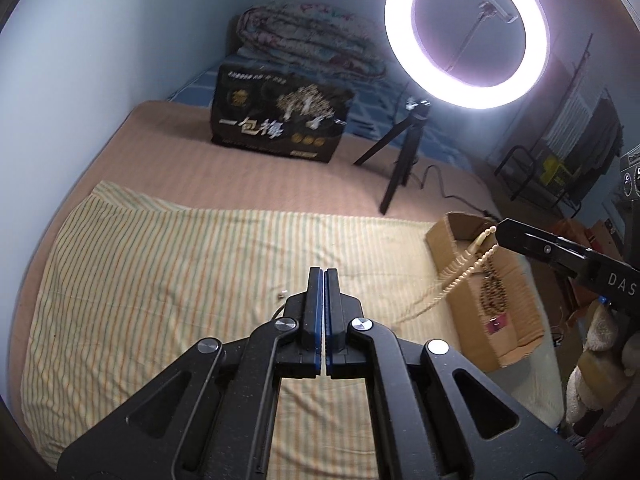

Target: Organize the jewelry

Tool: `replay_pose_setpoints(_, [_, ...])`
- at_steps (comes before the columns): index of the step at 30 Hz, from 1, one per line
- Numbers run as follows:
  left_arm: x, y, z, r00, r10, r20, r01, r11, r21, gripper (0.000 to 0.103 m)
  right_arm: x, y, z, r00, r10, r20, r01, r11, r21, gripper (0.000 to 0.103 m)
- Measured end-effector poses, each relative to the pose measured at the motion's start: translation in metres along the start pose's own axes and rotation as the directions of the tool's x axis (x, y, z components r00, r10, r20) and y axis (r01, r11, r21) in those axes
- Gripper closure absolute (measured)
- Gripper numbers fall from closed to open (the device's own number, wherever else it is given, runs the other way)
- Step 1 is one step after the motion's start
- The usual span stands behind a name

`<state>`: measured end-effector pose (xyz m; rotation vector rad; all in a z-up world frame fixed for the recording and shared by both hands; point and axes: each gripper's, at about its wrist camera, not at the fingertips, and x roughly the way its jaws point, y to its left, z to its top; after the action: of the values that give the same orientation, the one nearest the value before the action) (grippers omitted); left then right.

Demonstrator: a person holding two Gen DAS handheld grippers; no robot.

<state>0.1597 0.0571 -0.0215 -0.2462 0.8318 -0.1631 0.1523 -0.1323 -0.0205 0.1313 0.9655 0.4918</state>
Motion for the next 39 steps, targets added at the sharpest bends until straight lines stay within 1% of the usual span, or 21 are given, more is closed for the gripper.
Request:
replay_pose_setpoints(5, [-0.007, -0.022, -0.001, 0.999, -0.034, 0.016, 0.034, 0.999, 0.039, 0.103, -0.028, -0.009, -0.002, 0.999, -0.011, 0.041, 0.011, 1.000, 0.009, 0.102])
replay_pose_setpoints(10, [-0.006, -0.030, -0.004, 0.999, -0.034, 0.016, 0.033, 0.998, 0.059, 0.103, -0.046, -0.022, -0.006, 0.998, -0.027, 0.061, 0.026, 0.999, 0.022, 0.102])
replay_pose_setpoints(12, [-0.002, -0.028, -0.006, 1.000, -0.025, 0.004, 0.025, 0.998, 0.065, 0.103, -0.051, -0.027, -0.007, 0.997, -0.032, 0.064, 0.031, 0.999, 0.025, 0.102])
replay_pose_setpoints(14, [0.005, -0.024, -0.008, 0.999, -0.036, -0.023, 0.037, 0.997, 0.063, 0.103, -0.056, -0.031, -0.008, 0.997, -0.033, 0.067, 0.031, 0.999, 0.032, 0.102])
replay_pose_setpoints(16, [0.014, -0.019, -0.012, 0.999, -0.007, -0.044, 0.009, 0.998, 0.057, 0.103, -0.061, -0.035, -0.009, 0.997, -0.031, 0.072, 0.028, 0.999, 0.039, 0.102])
replay_pose_setpoints(17, [0.019, -0.016, -0.014, 0.998, 0.006, -0.060, -0.002, 0.998, 0.059, 0.099, -0.064, -0.036, -0.009, 0.997, -0.030, 0.074, 0.027, 0.999, 0.040, 0.102])
replay_pose_setpoints(18, [0.025, -0.013, -0.016, 0.997, 0.014, -0.081, -0.009, 0.998, 0.059, 0.080, -0.068, -0.036, -0.009, 0.997, -0.028, 0.078, 0.025, 0.999, 0.039, 0.102])
replay_pose_setpoints(19, [0.029, -0.010, -0.018, 0.995, 0.019, -0.098, -0.013, 0.998, 0.055, 0.064, -0.070, -0.037, -0.010, 0.996, -0.027, 0.080, 0.024, 0.999, 0.039, 0.102])
replay_pose_setpoints(20, [0.036, -0.007, -0.021, 0.993, 0.021, -0.120, -0.016, 0.999, 0.044, 0.042, -0.072, -0.036, -0.010, 0.996, -0.025, 0.083, 0.022, 0.999, 0.039, 0.102])
replay_pose_setpoints(22, [0.042, -0.004, -0.026, 0.991, 0.036, -0.127, -0.032, 0.999, 0.040, 0.041, -0.078, -0.036, -0.012, 0.996, -0.019, 0.089, 0.016, 0.999, 0.039, 0.102])
replay_pose_setpoints(24, [0.052, -0.002, -0.031, 0.986, 0.056, -0.158, -0.050, 0.998, 0.047, 0.040, -0.083, -0.035, -0.014, 0.996, -0.016, 0.092, 0.013, 0.999, 0.034, 0.102])
replay_pose_setpoints(26, [0.062, 0.001, -0.037, 0.980, 0.057, -0.190, -0.051, 0.998, 0.039, 0.040, -0.087, -0.034, -0.016, 0.995, -0.013, 0.095, 0.010, 0.999, 0.030, 0.102])
replay_pose_setpoints(28, [0.073, 0.004, -0.042, 0.973, 0.064, -0.223, -0.058, 0.998, 0.034, 0.040, -0.092, -0.034, -0.018, 0.995, -0.011, 0.098, 0.008, 0.999, 0.032, 0.102])
replay_pose_setpoints(32, [0.095, 0.006, -0.052, 0.955, 0.088, -0.284, -0.082, 0.996, 0.030, 0.035, -0.101, -0.038, -0.021, 0.995, -0.007, 0.104, 0.003, 0.999, 0.040, 0.102])
replay_pose_setpoints(39, [0.118, 0.012, -0.055, 0.939, 0.114, -0.324, -0.123, 0.992, -0.006, 0.035, -0.116, -0.048, -0.025, 0.993, -0.011, 0.121, 0.005, 0.999, 0.050, 0.102])
